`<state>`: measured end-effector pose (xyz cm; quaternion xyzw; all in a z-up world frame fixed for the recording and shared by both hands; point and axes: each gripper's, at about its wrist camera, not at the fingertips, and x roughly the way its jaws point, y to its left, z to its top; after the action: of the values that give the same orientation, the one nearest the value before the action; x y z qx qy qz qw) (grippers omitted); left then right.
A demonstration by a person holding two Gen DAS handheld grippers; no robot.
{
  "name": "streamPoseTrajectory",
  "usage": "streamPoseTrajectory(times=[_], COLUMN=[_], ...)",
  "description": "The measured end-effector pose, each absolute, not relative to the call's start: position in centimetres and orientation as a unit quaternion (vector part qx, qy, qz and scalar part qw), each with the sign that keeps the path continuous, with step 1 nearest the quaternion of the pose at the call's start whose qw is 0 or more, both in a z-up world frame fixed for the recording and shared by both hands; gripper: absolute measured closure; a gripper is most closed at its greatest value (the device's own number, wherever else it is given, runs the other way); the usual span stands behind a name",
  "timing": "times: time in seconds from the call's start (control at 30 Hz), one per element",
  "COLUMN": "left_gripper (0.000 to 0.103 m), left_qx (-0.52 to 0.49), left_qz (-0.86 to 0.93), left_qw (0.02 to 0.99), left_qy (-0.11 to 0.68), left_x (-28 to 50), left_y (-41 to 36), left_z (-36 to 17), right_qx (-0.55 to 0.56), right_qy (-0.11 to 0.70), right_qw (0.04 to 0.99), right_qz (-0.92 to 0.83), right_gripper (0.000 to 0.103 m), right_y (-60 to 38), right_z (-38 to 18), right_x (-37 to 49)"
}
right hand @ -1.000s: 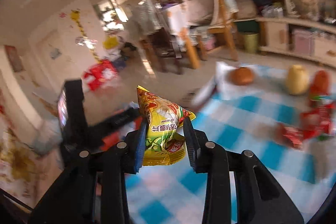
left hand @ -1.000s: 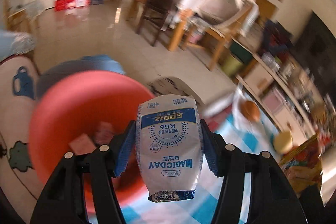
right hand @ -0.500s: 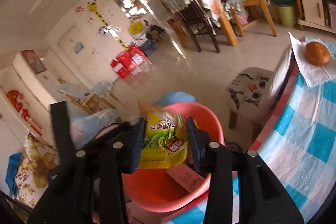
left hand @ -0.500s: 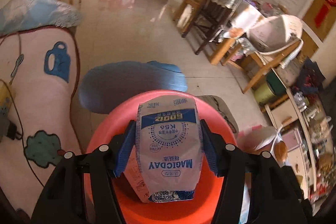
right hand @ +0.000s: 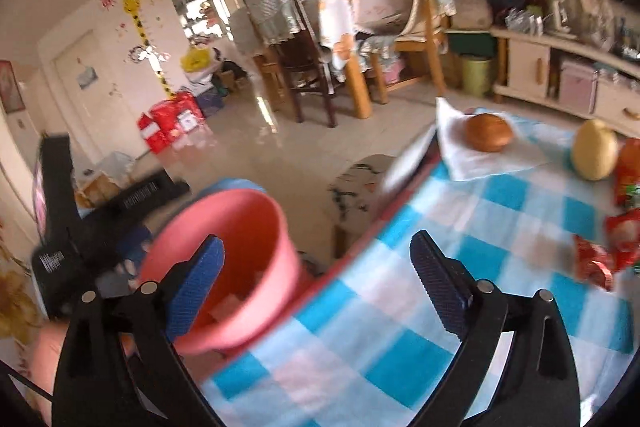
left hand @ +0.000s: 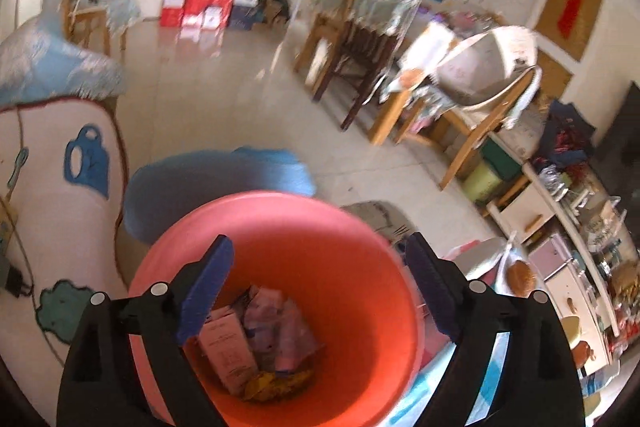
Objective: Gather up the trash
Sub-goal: 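Open both tools to drop the bags into the pink bucket, then move both open tools back over the table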
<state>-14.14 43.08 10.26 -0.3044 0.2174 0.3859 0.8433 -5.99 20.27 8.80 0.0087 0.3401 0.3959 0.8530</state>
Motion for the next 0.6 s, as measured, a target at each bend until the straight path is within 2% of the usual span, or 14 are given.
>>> streamPoseTrajectory(times=[0.33,0.6], left_gripper=[0.014,0.013], left_qx=[-0.212,-0.13], left_qz=[0.316,0.254], left_qw=[0.908,0.934], left_qy=[0.178,0.217], left_x=[-11.2,-8.3], left_y=[36.9,31.8], left_z=[12.6,13.3], right_qx=[-0.078,-0.089], right_qy=[0.342,0.367], right_qw=[0.88,0.881], right_qz=[0.319,0.284], right_gripper=[0.004,0.004], right_y=[14.3,9.5], right_z=[7.6,7.8], right_x=[-7.4,-8.2])
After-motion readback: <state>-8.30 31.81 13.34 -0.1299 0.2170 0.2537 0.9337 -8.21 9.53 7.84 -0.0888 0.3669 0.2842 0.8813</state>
